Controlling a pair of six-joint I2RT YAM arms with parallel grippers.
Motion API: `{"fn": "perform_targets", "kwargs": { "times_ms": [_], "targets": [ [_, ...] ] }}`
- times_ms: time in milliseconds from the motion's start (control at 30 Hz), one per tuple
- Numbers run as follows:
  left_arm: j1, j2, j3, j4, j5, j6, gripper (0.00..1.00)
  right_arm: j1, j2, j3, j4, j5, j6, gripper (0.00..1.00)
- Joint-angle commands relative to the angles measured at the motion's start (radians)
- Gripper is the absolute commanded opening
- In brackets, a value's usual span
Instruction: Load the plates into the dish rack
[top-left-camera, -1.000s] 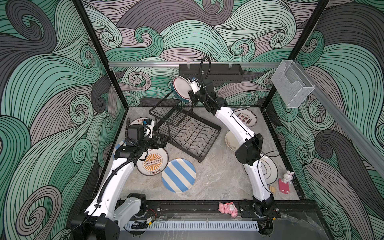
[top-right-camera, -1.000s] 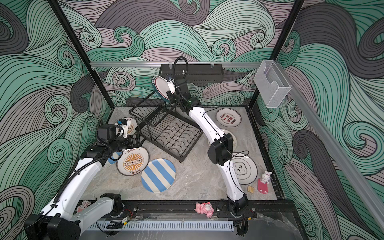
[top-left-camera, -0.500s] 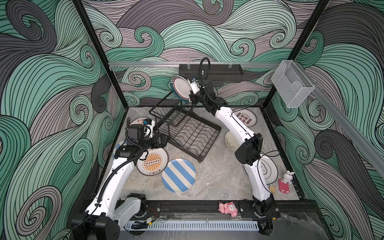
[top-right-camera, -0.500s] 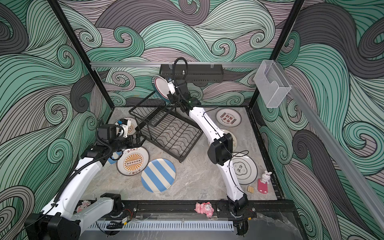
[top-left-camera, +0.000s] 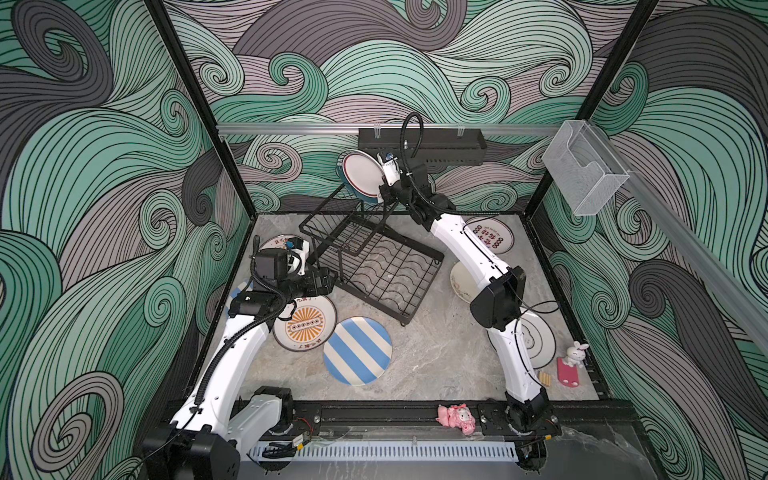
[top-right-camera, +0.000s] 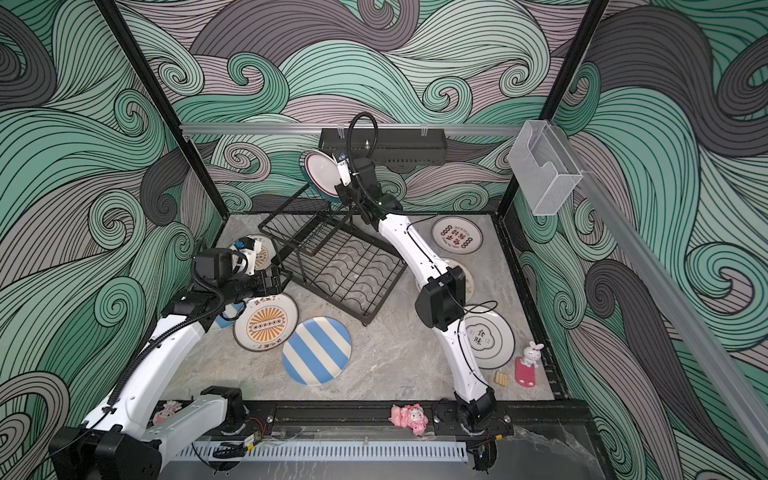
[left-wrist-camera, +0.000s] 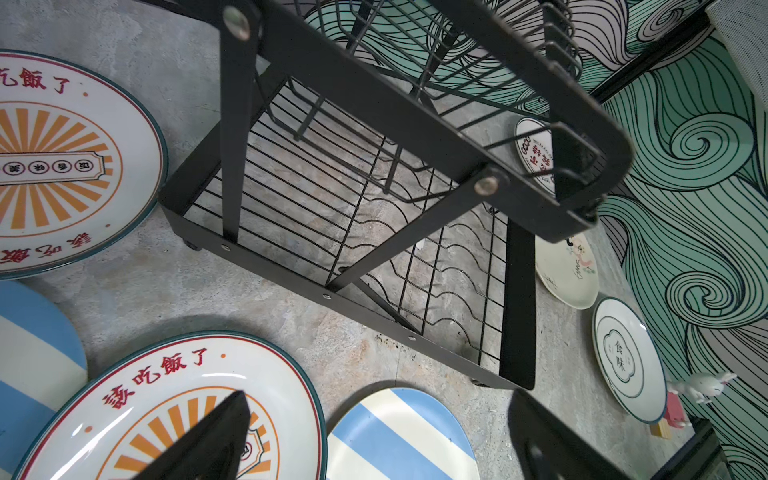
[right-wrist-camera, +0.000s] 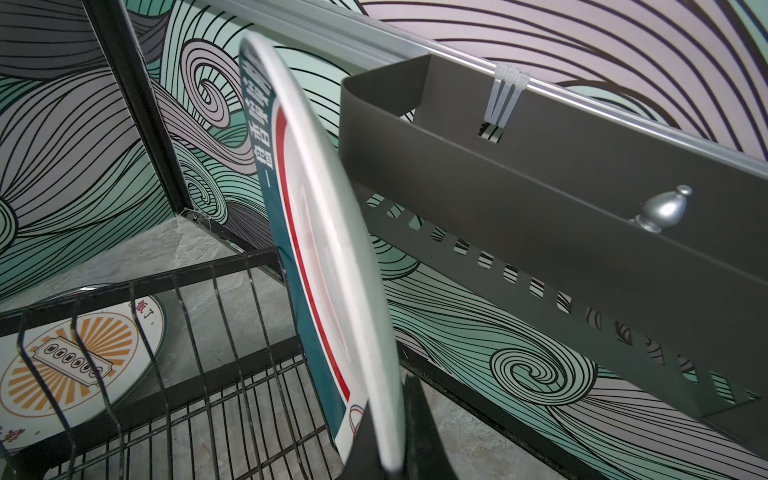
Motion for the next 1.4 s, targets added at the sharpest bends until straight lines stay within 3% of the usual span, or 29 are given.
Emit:
{"fn": "perform_targets", "kwargs": {
  "times_ms": [0,633,1367],
  "targets": [
    [0.008,0.0,0.002,0.006,0.012,0.002,0.99,-0.001,-0.064,0.046,0.018,-0.018,0.025,0.0],
    [0.012,0.002,0.001,0.009,0.017,0.0,0.99,0.012,-0.213,-0.146,0.106,0.005,0.064,0.0],
    [0.013,0.008,0.0,0.011,0.022,-0.001,0.99,0.038,-0.204,-0.242,0.209,0.158,0.005,0.0]
  ]
}}
